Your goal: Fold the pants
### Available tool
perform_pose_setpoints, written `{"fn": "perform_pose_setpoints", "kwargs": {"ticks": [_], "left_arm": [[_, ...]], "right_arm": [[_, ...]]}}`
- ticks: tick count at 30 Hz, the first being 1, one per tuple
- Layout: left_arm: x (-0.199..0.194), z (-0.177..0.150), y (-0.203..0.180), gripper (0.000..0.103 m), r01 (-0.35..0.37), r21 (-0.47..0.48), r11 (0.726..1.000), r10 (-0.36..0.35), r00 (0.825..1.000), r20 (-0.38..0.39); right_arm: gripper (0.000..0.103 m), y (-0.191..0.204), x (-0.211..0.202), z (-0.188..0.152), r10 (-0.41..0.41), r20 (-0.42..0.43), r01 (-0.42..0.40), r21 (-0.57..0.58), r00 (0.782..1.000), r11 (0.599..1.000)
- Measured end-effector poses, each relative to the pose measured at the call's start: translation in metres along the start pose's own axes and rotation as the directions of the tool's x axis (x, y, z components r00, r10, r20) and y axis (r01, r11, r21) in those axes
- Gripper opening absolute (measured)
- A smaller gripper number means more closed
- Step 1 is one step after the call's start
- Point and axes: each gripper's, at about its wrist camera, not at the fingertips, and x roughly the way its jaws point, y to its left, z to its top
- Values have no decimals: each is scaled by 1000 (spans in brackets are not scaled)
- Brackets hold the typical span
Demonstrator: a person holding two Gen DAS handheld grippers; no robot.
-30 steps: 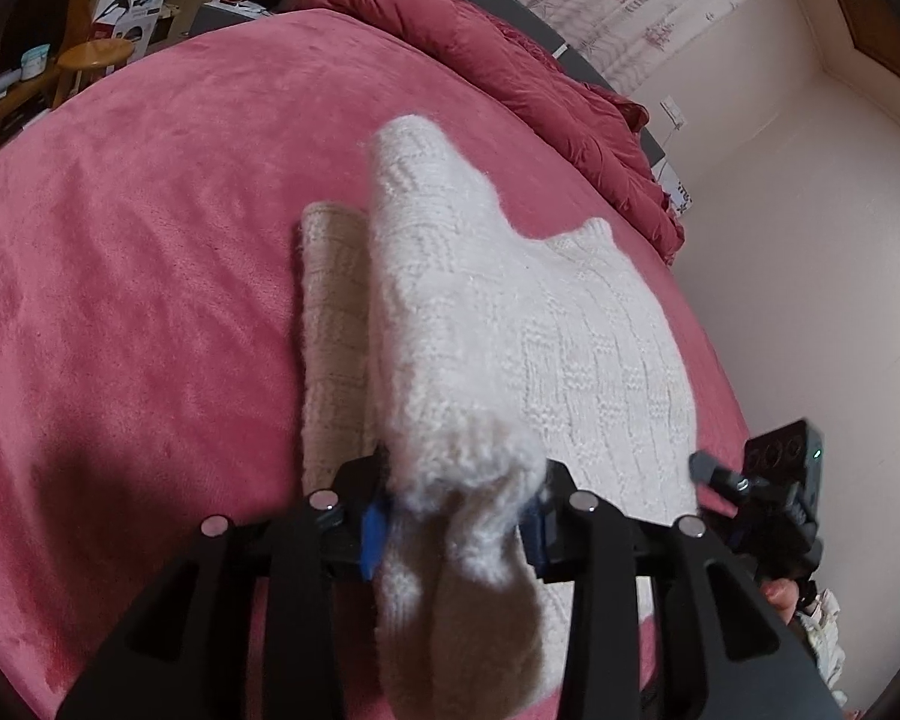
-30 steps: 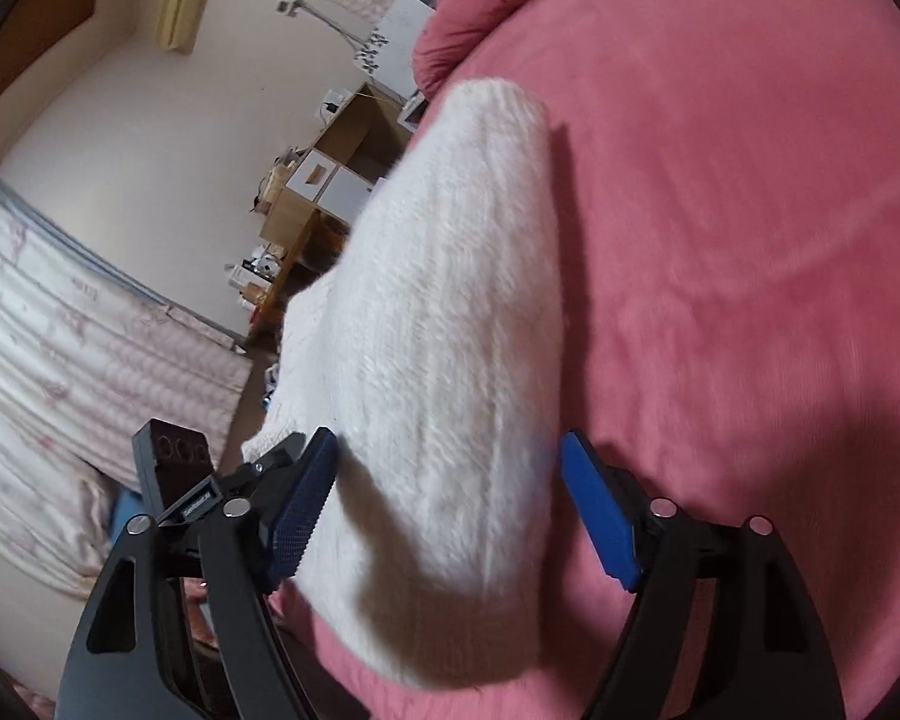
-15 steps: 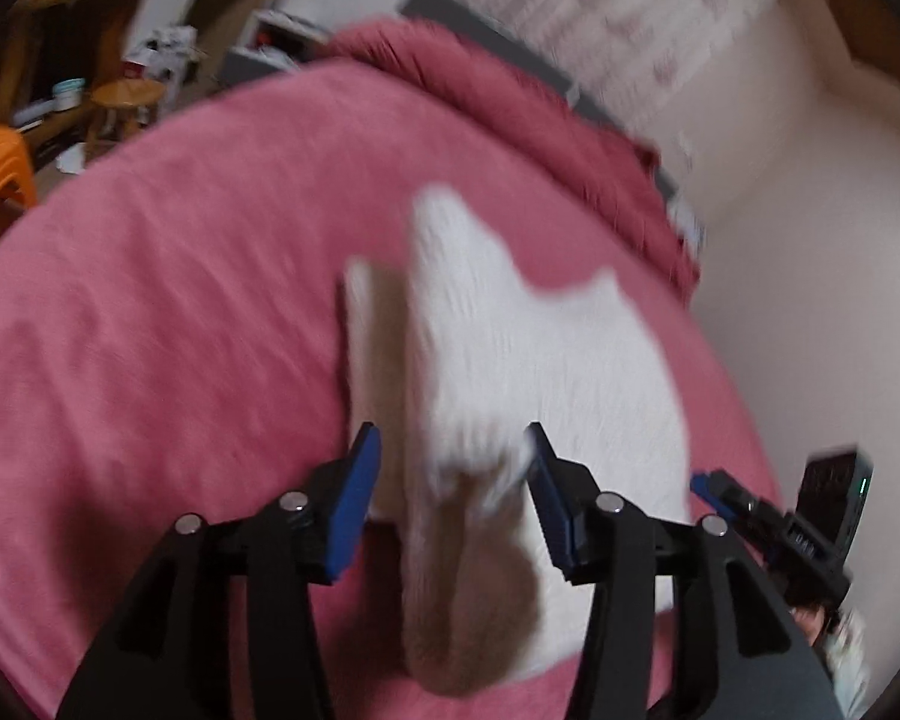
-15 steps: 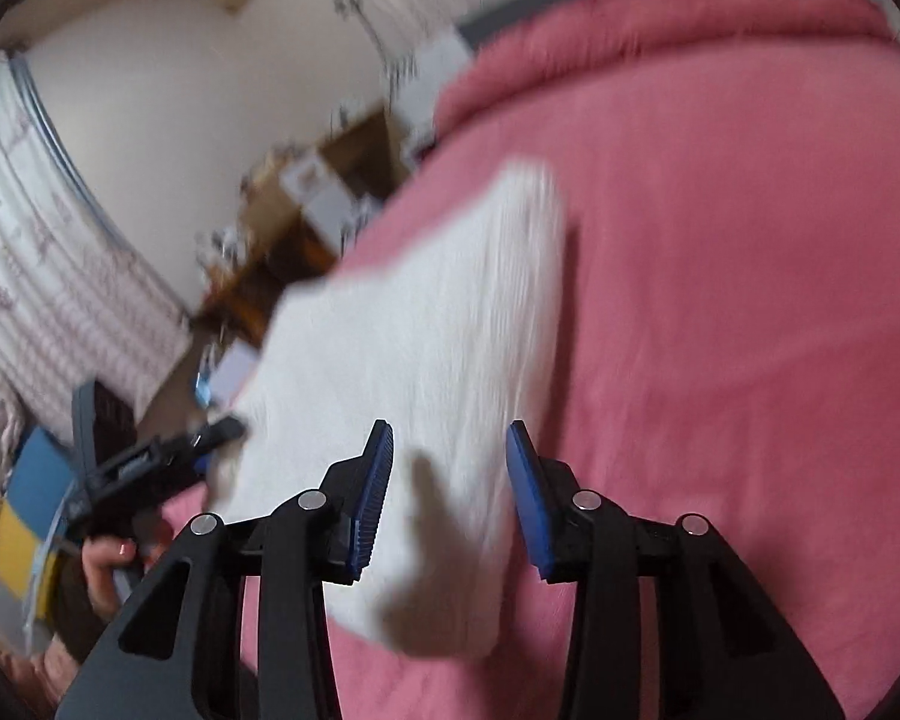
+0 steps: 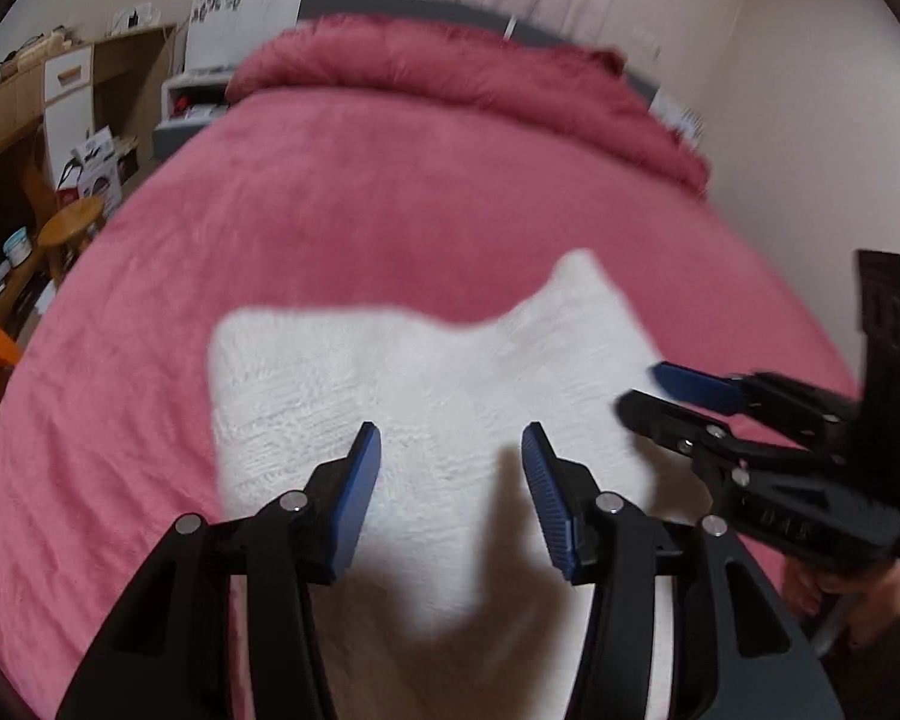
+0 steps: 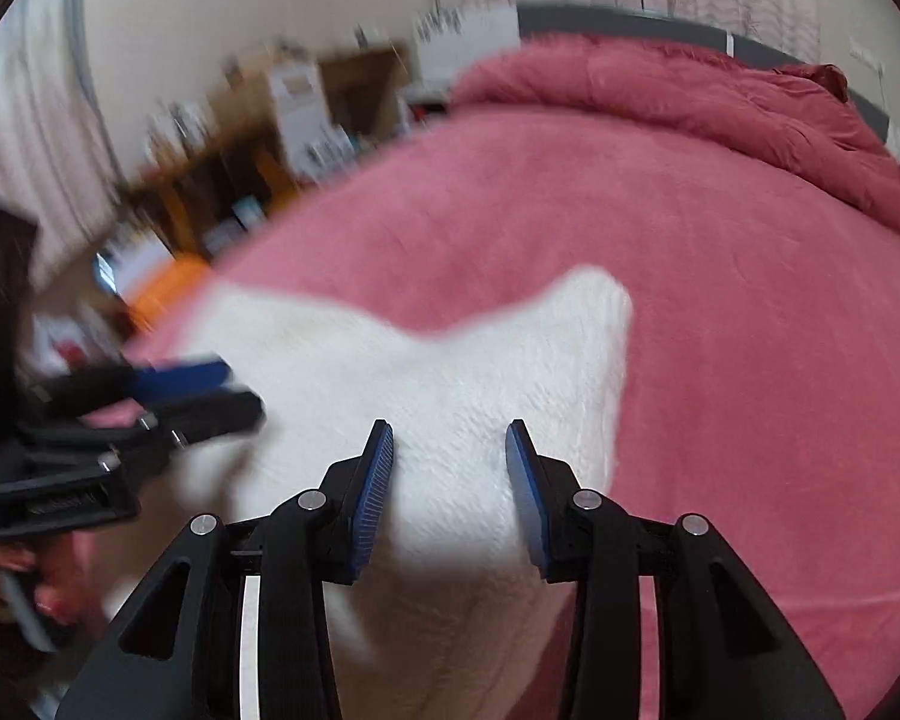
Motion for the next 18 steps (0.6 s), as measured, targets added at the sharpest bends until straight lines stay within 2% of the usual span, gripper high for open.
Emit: {"fn": "perform_pose_setpoints", "kwargs": {"ticks": [1, 2, 6, 9, 14, 18], "left_arm": [[7, -2, 2, 41, -15, -3, 1000, 15, 1000, -10], [14, -6, 3, 38, -29, -3, 1000, 29, 999, -14], [29, -9, -3, 38, -100, 37, 994, 99, 995, 20], [29, -9, -1, 38, -79, 8, 997, 79, 997, 20], [16, -30, -15, 39, -116, 121, 986, 112, 993, 40], [-7, -44, -20, 40, -109, 141, 984, 99, 992, 74]], "right_arm": [[39, -4, 9, -6, -25, -30, 25, 16, 999, 1000], [39, -11, 16, -12, -16, -39, 18, 52, 999, 999], [39, -21, 34, -10, 7, -34, -4, 96, 999, 995], [39, -31, 44, -2, 45, -40, -37, 169, 998, 985], [39, -21, 24, -23, 42, 12, -43, 109, 999, 993], [45, -18, -6, -34, 51, 81, -58, 88, 995, 994]]}}
